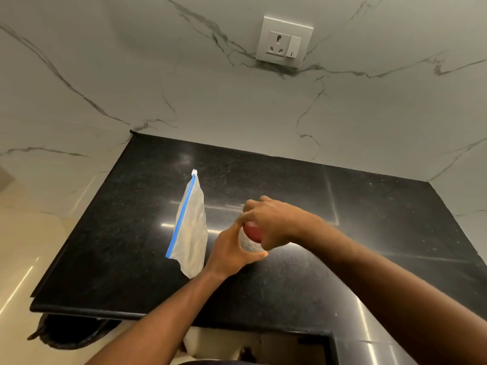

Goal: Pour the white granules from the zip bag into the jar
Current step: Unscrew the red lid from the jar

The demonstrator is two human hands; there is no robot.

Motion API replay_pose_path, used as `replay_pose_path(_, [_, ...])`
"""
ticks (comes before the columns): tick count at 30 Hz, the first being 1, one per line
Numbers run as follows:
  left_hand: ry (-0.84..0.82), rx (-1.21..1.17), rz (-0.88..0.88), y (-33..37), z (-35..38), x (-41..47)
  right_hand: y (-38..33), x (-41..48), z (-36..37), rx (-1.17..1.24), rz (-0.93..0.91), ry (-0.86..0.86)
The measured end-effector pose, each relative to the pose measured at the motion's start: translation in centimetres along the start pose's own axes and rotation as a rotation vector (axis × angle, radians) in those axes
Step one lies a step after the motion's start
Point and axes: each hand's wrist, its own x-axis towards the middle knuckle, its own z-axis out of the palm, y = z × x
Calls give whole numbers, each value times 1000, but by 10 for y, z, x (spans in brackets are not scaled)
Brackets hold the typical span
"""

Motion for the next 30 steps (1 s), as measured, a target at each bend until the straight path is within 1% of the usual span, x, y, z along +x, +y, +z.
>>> replay_pose_path(2, [3, -15, 29, 0, 0, 0, 7, -4, -3, 69, -70, -37])
replay_pose_path(3, [0, -29, 27, 0, -1, 0, 11, -6, -4, 142, -64, -31])
replay_pose_path(4, [0, -40, 15, 0, -1, 1, 13, -6, -4, 198, -21, -6])
replay_pose_path(5, [4, -50, 2, 0, -2, 1, 15, -7, -3, 200, 55, 37])
replay_pose_path(7, [20, -65, -5, 2, -1, -1, 11, -7, 0, 52, 215, 113])
replay_pose_path(9, [33, -50, 0, 4, 0, -2, 4, -5, 4, -64, 263, 126])
replay_pose_path(12, [39, 1, 3, 2, 2, -1, -1, -4, 3, -26, 160, 135])
replay_pose_path(14, [47, 6, -16, 1, 1, -2, 1, -5, -2, -60, 25, 87])
replay_pose_path(16, [42, 9, -21, 3, 0, -3, 4, -9, -5, -123, -79, 76])
replay_pose_path(19, [29, -11, 1, 8, -3, -5, 7, -17, -4, -238, -230, 126])
replay_pose_path(22, [26, 8, 31, 9, -5, -5, 13, -27, 0, -266, -337, 219])
replay_pose_path(23, [10, -4, 34, 7, -5, -4, 19, -31, 1, -225, -336, 273])
replay_pose_path(25, [5, -52, 25, 4, -5, -2, 41, -39, 5, 7, -224, 399])
replay_pose_path(27, [25, -68, 14, 5, -5, -2, 68, -48, 20, 343, -42, 535])
replay_pose_path(30, [11, -66, -5, 7, -2, -3, 88, -54, 74, 817, 273, 750])
